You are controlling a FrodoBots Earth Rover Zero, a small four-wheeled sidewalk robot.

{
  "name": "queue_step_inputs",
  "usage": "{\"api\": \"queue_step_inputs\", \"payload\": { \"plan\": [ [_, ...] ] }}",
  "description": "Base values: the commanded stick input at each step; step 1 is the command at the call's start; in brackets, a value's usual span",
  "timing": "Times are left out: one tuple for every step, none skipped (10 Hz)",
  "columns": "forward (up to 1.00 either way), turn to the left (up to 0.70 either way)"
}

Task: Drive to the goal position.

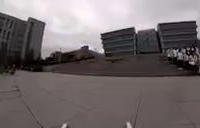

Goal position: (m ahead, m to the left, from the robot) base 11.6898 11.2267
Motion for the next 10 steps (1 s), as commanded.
{"api": "queue_step_inputs", "payload": {
  "plan": [
    [0.70,0.14],
    [0.70,0.14],
    [0.70,0.14],
    [0.70,0.14],
    [0.70,0.14],
    [0.70,0.14],
    [0.70,0.14],
    [0.70,0.14],
    [0.70,0.14],
    [0.70,0.14]
  ]
}}
